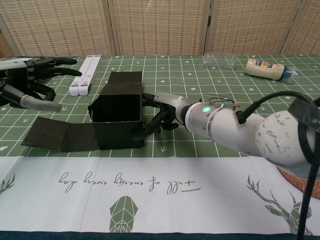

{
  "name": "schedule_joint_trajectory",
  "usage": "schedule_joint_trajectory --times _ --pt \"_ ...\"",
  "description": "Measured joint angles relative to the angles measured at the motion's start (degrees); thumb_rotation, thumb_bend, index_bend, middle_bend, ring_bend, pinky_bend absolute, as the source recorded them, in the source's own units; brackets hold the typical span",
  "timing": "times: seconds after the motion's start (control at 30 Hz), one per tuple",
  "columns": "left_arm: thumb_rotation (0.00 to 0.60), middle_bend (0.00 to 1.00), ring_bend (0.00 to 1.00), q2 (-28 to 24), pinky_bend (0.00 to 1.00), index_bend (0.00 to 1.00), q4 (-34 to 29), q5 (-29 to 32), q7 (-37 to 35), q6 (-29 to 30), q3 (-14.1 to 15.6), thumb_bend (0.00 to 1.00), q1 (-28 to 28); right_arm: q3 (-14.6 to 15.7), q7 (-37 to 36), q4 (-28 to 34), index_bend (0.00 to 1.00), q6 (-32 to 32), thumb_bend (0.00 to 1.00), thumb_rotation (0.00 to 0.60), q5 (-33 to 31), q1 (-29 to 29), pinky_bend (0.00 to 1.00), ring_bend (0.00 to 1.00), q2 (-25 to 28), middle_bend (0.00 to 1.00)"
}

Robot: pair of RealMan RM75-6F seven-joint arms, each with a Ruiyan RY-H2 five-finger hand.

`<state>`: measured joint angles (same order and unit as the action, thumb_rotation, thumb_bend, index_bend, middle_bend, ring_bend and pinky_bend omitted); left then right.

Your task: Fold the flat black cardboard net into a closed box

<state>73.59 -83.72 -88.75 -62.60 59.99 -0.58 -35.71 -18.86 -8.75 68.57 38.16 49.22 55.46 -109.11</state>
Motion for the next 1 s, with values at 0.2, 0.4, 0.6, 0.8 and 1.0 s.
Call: schedule_joint_trajectory --times 0.2,0.4,0.6,0.8,1.0 --pt "0.6 0.11 0.69 0.18 1.0 0.05 -0.01 1.19 -0.22 3.15 -1.08 0.14 1.69 -1.31 0.36 -5.65 0.06 3.53 0.14 0.6 0.69 0.58 1.0 0.8 -4.99 0.29" --pt "0.6 0.11 0.69 0.88 1.0 0.06 -0.72 2.7 1.21 7.91 -2.88 0.14 4.12 -3.82 0.27 -13.42 0.2 7.61 0.29 0.6 1.98 1.39 1.0 0.85 -11.45 0.39" --pt "0.6 0.11 0.69 1.89 1.0 0.06 -0.8 4.85 6.19 12.76 -5.36 0.14 6.42 -6.01 -3.08 -11.74 0.25 8.45 0.32 0.6 3.22 -0.03 1.0 0.86 -10.8 0.43" --pt "0.6 0.1 0.69 3.5 1.0 0.06 1.51 6.74 10.2 15.26 -7.24 0.14 8.39 -7.84 -7.5 -1.58 0.29 7.74 0.34 0.6 2.95 -4.12 1.0 0.87 -5.17 0.45" --pt "0.6 0.07 0.68 5.8 1.0 0.03 5.52 7.19 13.04 17.61 -8.59 0.14 9.31 -10.33 -14.12 11.45 0.3 6.86 0.34 0.6 2.79 -9.98 1.0 0.87 3.3 0.46"
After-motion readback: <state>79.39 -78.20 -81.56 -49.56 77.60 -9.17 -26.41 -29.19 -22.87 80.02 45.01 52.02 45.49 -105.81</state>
